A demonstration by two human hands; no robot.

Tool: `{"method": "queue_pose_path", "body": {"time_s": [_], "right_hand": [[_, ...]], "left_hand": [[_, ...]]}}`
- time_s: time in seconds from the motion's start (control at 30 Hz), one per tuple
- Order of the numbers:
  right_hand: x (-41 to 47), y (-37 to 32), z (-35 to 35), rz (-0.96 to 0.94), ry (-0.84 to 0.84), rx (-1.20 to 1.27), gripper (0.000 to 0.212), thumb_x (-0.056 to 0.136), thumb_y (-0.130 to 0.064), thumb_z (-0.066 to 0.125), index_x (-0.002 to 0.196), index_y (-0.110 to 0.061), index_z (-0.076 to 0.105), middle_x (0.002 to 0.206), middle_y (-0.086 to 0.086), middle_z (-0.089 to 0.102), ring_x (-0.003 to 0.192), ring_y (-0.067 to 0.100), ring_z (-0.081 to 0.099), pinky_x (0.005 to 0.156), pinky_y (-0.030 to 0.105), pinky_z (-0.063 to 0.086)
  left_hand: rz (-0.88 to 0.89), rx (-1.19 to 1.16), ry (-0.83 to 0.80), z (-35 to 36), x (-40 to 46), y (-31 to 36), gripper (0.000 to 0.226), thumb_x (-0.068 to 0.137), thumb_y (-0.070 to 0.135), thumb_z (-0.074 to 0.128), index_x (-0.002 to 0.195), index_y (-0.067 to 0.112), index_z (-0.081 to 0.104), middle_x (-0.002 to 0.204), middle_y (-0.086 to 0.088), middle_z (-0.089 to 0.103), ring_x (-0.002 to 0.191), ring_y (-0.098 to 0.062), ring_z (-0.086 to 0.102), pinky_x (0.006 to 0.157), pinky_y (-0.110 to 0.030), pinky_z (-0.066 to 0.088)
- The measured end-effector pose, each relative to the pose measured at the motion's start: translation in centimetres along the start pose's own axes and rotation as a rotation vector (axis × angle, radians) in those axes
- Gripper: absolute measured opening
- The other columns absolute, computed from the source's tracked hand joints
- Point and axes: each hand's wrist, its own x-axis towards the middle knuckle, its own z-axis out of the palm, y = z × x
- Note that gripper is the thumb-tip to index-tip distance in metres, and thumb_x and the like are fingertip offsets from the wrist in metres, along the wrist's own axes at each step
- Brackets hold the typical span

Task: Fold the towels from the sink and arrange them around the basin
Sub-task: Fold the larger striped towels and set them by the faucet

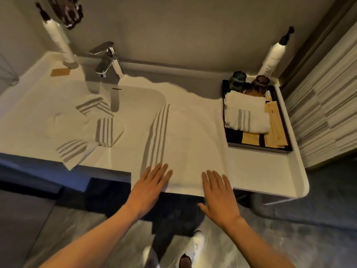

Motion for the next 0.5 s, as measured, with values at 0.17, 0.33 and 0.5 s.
{"method": "queue_pose_path", "body": {"time_s": [0.17, 0.33, 0.5], "right_hand": [[0.0, -0.8, -0.4, 0.066, 0.079, -0.073, 0.064, 0.068, 0.001, 0.055, 0.132, -0.004, 0.054, 0.124, 0.021, 0.058, 0.108, 0.041, 0.055, 0.089, 0.055, 0.047], [1.1, -0.9, -3.0, 0.086, 0.01, -0.017, 0.046, 0.058, -0.008, 0.082, 0.098, -0.015, 0.059, 0.09, 0.006, 0.058, 0.077, 0.029, 0.055, 0.06, 0.037, 0.041], [0.1, -1.0, -3.4, 0.067, -0.022, -0.01, 0.054, 0.065, -0.033, 0.075, 0.113, -0.016, 0.056, 0.11, 0.006, 0.056, 0.096, 0.03, 0.057, 0.078, 0.043, 0.048]], "left_hand": [[0.077, -0.079, 0.176, -1.3, 0.6, -1.1, 0.065, 0.052, -0.003, 0.08, 0.113, 0.015, 0.065, 0.119, -0.005, 0.068, 0.104, -0.025, 0.065, 0.084, -0.035, 0.055], [0.003, 0.0, 0.034, -2.5, -0.4, 0.5, 0.057, 0.069, 0.035, 0.071, 0.12, 0.015, 0.055, 0.125, -0.007, 0.057, 0.112, -0.028, 0.056, 0.094, -0.041, 0.048], [-0.118, 0.127, 0.001, -1.3, 0.6, 1.3, 0.077, 0.057, 0.012, 0.077, 0.128, 0.011, 0.046, 0.127, -0.015, 0.054, 0.11, -0.037, 0.049, 0.095, -0.056, 0.042]]}}
